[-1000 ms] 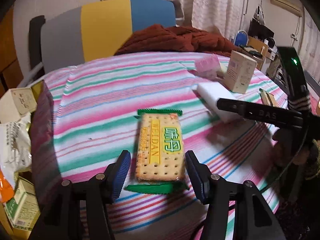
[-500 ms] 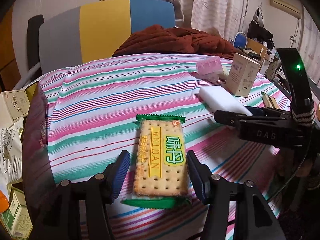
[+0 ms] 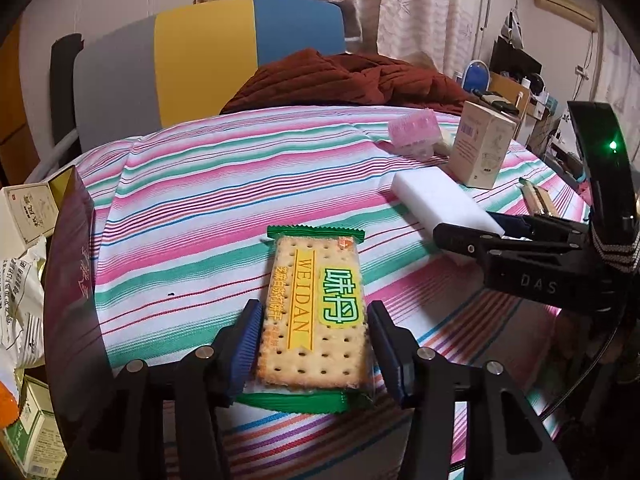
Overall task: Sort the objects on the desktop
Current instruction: 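Lift the white foam block with the right gripper while the left gripper lifts the cracker pack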
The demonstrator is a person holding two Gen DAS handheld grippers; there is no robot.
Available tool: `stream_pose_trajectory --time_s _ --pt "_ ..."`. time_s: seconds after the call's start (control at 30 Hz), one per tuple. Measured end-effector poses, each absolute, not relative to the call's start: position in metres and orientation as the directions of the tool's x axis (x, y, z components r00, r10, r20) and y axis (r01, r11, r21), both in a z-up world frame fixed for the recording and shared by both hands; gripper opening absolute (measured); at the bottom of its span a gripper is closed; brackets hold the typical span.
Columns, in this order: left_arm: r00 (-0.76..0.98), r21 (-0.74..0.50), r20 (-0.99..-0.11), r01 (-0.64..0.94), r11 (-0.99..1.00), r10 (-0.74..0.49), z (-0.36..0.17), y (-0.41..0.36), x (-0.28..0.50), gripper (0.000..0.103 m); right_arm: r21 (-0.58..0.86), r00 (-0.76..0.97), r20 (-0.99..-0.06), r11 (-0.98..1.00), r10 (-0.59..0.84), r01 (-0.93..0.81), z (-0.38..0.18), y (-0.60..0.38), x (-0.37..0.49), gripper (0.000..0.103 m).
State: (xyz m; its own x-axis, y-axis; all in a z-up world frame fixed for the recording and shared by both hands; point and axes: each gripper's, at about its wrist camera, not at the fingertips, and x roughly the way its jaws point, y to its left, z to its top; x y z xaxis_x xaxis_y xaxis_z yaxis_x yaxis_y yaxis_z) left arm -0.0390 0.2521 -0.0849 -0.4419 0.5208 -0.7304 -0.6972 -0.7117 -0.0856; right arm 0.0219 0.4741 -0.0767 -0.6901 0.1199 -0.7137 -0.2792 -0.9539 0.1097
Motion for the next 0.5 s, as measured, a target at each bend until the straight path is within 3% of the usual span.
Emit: stream_pose_trajectory --time_s 0.1,0.5 --pt "-0.426 -0.105 -0.732 -0.702 -0.705 0.533 -0.085 0.252 -0.04 0.057 0.144 -0.705 -0.703 -0.951 0.096 -0.273 -0.076 0.477 0.025 0.071" --pt "-0.488 -0.009 -0.738 -0.684 -0.73 0.466 -0.089 0.266 -0.041 0.057 0.162 -0.709 -0.7 -0.948 0.086 -0.275 -0.078 0.479 0.024 0.072"
